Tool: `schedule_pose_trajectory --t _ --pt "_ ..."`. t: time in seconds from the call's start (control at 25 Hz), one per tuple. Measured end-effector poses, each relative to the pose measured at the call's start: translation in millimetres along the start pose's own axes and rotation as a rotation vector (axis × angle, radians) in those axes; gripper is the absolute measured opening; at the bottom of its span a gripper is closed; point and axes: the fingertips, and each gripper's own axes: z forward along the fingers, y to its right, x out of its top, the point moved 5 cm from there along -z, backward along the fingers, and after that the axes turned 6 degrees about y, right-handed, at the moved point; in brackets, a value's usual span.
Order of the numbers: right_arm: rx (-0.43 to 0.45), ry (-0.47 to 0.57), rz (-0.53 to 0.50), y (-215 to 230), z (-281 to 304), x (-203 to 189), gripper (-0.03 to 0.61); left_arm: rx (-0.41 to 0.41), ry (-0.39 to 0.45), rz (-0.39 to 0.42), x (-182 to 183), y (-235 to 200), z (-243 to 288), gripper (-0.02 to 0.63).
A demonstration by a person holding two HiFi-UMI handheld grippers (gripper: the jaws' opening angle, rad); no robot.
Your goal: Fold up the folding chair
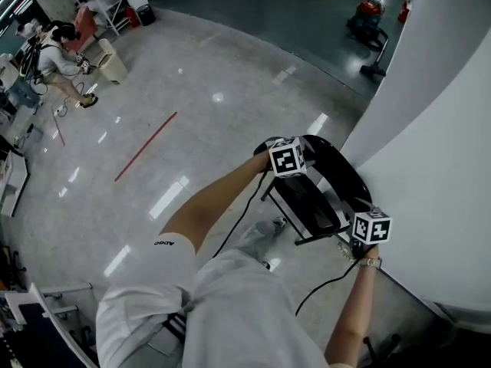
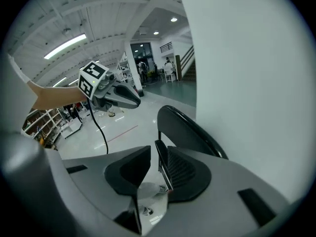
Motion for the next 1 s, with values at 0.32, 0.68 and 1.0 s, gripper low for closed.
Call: schedule_pose_trajectory --t 0.32,0.68,1.0 --pt "0.126 0.035 -0.061 -89.9 41.7 19.2 0.005 0.279 0.142 -0.251 -47.8 29.1 -107.3 0.011" --pt "0.337 0.048 -0.189 -243.9 112.8 65.0 0.005 0.559 0.224 -0.492 -135.6 50.6 -256.1 0.011" --pt "0.388 0.124 -0.184 -398.7 143.6 79.7 0.005 0.823 0.303 -0.667 -232.0 99.4 -405.7 0.011"
